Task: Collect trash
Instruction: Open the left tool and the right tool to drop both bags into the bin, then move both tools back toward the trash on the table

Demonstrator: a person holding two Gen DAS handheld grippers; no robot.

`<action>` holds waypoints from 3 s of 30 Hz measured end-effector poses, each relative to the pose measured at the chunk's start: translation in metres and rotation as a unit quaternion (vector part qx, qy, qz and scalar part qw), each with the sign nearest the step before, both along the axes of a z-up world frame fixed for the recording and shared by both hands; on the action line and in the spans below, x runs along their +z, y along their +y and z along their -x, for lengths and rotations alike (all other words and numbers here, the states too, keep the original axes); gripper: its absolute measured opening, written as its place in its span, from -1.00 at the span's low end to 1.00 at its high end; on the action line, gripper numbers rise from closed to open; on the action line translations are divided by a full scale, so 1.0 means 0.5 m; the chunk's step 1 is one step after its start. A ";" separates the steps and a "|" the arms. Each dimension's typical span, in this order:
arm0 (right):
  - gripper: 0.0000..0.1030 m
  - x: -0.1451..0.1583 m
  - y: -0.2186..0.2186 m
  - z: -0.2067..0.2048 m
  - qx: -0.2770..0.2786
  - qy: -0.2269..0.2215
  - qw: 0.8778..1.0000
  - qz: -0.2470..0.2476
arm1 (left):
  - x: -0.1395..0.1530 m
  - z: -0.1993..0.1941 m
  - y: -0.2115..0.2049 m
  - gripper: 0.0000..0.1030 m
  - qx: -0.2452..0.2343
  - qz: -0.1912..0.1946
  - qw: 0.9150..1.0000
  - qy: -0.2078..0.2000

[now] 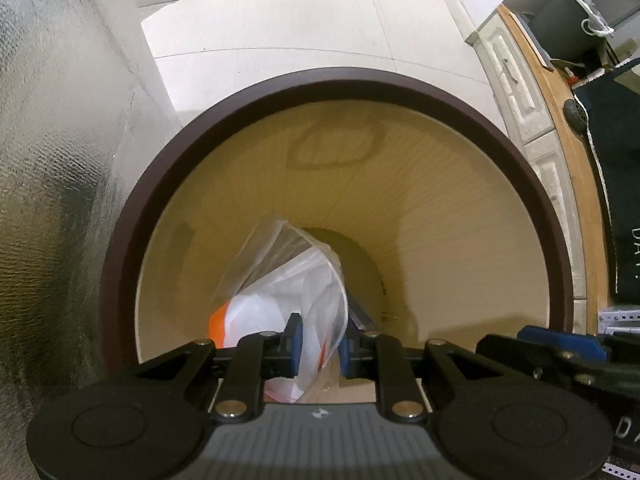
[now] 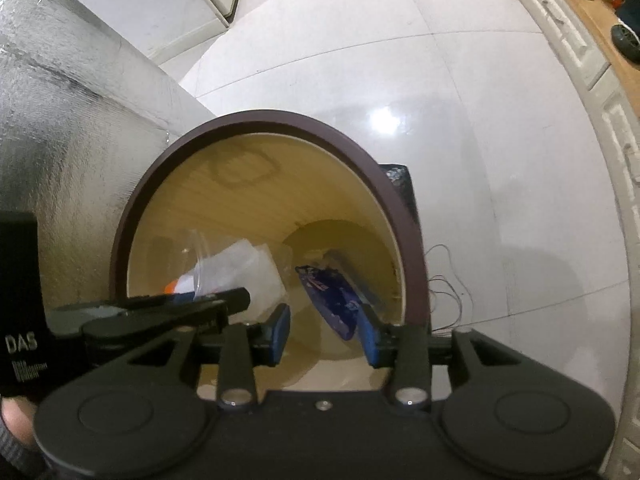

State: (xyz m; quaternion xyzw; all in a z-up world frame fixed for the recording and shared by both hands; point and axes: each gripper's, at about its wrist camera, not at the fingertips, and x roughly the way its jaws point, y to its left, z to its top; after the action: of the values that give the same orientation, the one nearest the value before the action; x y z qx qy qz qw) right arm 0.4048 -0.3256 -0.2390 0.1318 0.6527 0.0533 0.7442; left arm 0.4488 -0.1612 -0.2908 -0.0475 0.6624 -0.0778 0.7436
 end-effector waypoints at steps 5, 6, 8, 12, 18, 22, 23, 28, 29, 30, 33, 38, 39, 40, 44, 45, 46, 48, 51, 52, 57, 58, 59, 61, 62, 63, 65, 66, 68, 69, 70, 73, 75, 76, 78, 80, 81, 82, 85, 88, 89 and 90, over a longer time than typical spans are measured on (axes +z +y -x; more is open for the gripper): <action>-0.26 0.017 0.001 0.007 0.011 -0.006 1.000 0.004 | 0.023 0.003 0.004 -0.25 -0.010 -0.019 1.000 -0.004; -0.26 0.014 0.004 0.008 0.015 -0.008 1.000 0.006 | 0.029 0.004 0.007 -0.24 -0.012 -0.023 1.000 -0.005; -0.25 0.016 0.007 0.010 0.022 -0.010 1.000 0.008 | 0.038 0.007 0.009 -0.23 -0.016 -0.030 0.999 -0.007; -0.23 0.021 0.009 0.015 0.032 -0.015 0.999 0.017 | 0.059 0.012 0.019 -0.12 -0.021 -0.039 0.999 -0.010; -0.17 0.032 0.001 0.021 0.030 -0.023 0.999 0.027 | 0.088 0.026 0.030 -0.01 -0.031 -0.041 0.999 -0.013; -0.07 0.046 0.002 0.028 0.033 -0.030 0.999 0.031 | 0.106 0.031 0.040 0.01 -0.030 -0.040 0.999 -0.015; -0.02 0.050 0.004 0.030 0.035 -0.033 0.998 0.035 | 0.108 0.030 0.038 0.04 -0.029 -0.040 0.999 -0.016; 0.15 0.071 0.002 0.042 0.044 -0.043 0.997 0.048 | 0.127 0.042 0.048 0.27 -0.024 -0.044 0.999 -0.020; 0.22 0.074 0.002 0.044 0.045 -0.044 0.997 0.052 | 0.130 0.045 0.052 0.37 -0.023 -0.045 0.999 -0.019; 0.28 0.076 0.003 0.047 0.045 -0.045 0.996 0.057 | 0.131 0.046 0.054 0.42 -0.021 -0.043 0.999 -0.019; 0.41 0.081 0.001 0.055 0.042 -0.045 0.996 0.068 | 0.139 0.056 0.064 0.63 -0.013 -0.043 0.999 -0.018; 0.64 0.088 -0.012 0.068 0.027 -0.047 0.996 0.071 | 0.157 0.074 0.079 0.90 -0.008 -0.058 0.998 -0.022; 0.70 0.091 -0.014 0.071 0.025 -0.049 0.996 0.074 | 0.160 0.077 0.082 0.92 -0.008 -0.059 0.998 -0.024; 0.73 0.094 -0.014 0.072 0.023 -0.051 0.996 0.076 | 0.164 0.080 0.084 0.96 -0.007 -0.058 0.998 -0.024; 0.96 0.108 -0.017 0.083 0.014 -0.059 0.995 0.082 | 0.186 0.091 0.091 1.00 -0.006 -0.057 0.998 -0.031; 0.99 0.111 -0.017 0.087 0.012 -0.061 0.995 0.084 | 0.192 0.094 0.092 1.00 -0.006 -0.055 0.998 -0.034; 1.00 0.115 -0.016 0.090 0.011 -0.063 0.994 0.086 | 0.200 0.097 0.095 1.00 -0.006 -0.054 0.998 -0.038; 1.00 0.124 -0.014 0.099 0.010 -0.069 0.994 0.089 | 0.213 0.103 0.099 1.00 -0.008 -0.058 0.997 -0.044; 1.00 0.141 -0.011 0.114 0.009 -0.076 0.993 0.092 | 0.234 0.113 0.105 1.00 -0.015 -0.053 0.997 -0.053; 1.00 0.150 -0.010 0.119 0.009 -0.079 0.993 0.091 | 0.243 0.116 0.106 1.00 -0.016 -0.050 0.997 -0.056; 1.00 0.204 -0.009 0.138 -0.003 -0.109 0.990 0.093 | 0.315 0.128 0.112 1.00 -0.023 -0.034 0.995 -0.091; 1.00 0.221 -0.009 0.141 -0.005 -0.119 0.989 0.092 | 0.332 0.130 0.113 1.00 -0.024 -0.031 0.994 -0.101; 1.00 0.236 -0.010 0.142 -0.006 -0.128 0.988 0.092 | 0.355 0.132 0.115 1.00 -0.025 -0.026 0.993 -0.114; 1.00 0.272 -0.010 0.144 -0.007 -0.148 0.984 0.094 | 0.393 0.134 0.119 1.00 -0.026 -0.018 0.990 -0.136; 1.00 0.286 -0.009 0.143 -0.007 -0.157 0.983 0.095 | 0.415 0.133 0.122 1.00 -0.026 -0.014 0.989 -0.147; 1.00 0.306 -0.008 0.142 -0.007 -0.169 0.981 0.095 | 0.437 0.134 0.126 1.00 -0.025 -0.010 0.987 -0.161; 1.00 0.341 -0.006 0.139 -0.004 -0.192 0.977 0.093 | 0.482 0.136 0.135 1.00 -0.020 -0.004 0.981 -0.191; 1.00 0.362 -0.002 0.136 -0.001 -0.206 0.974 0.093 | 0.503 0.137 0.141 1.00 -0.016 -0.001 0.979 -0.205; 1.00 0.396 0.006 0.128 0.006 -0.230 0.969 0.093 | 0.536 0.141 0.151 1.00 -0.008 0.003 0.973 -0.230; 1.00 0.416 0.014 0.122 0.011 -0.245 0.965 0.091 | 0.556 0.143 0.160 1.00 -0.003 0.004 0.970 -0.244; 1.00 0.434 0.024 0.116 0.016 -0.258 0.962 0.089 | 0.572 0.146 0.167 1.00 0.002 0.004 0.967 -0.255; 1.00 0.479 0.057 0.092 0.035 -0.294 0.952 0.078 | 0.618 0.152 0.198 1.00 0.024 0.000 0.957 -0.290; 1.00 0.502 0.083 0.079 0.050 -0.313 0.946 0.070 | 0.640 0.156 0.222 1.00 0.039 -0.007 0.951 -0.307; 1.00 0.513 0.096 0.072 0.059 -0.321 0.943 0.067 | 0.651 0.158 0.236 1.00 0.049 -0.012 0.947 -0.316; 1.00 0.528 0.128 0.055 0.080 -0.338 0.936 0.062 | 0.669 0.161 0.262 1.00 0.068 -0.022 0.942 -0.329; 1.00 0.539 0.163 0.039 0.101 -0.353 0.929 0.057 | 0.683 0.163 0.289 1.00 0.087 -0.032 0.935 -0.342; 1.00 0.542 0.180 0.030 0.109 -0.358 0.926 0.053 | 0.692 0.165 0.305 1.00 0.097 -0.037 0.932 -0.348; 1.00 0.545 0.198 0.020 0.117 -0.362 0.924 0.049 | 0.699 0.166 0.321 1.00 0.106 -0.041 0.928 -0.354; 1.00 0.555 0.252 -0.001 0.136 -0.378 0.915 0.040 | 0.713 0.167 0.373 1.00 0.137 -0.057 0.918 -0.367; 1.00 0.564 0.305 -0.023 0.153 -0.389 0.908 0.027 | 0.719 0.174 0.429 1.00 0.172 -0.072 0.909 -0.372; 1.00 0.566 0.319 -0.029 0.159 -0.392 0.906 0.022 | 0.717 0.177 0.448 1.00 0.182 -0.076 0.907 -0.373; 1.00 0.568 0.338 -0.039 0.166 -0.395 0.904 0.017 | 0.716 0.176 0.464 1.00 0.191 -0.079 0.905 -0.371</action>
State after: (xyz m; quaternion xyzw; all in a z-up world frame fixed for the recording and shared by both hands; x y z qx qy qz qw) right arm 0.4242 -0.1568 0.0451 -0.0226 0.3185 0.2126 0.9235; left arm 0.3609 0.0711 0.0672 -0.0817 0.3204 0.1065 0.9377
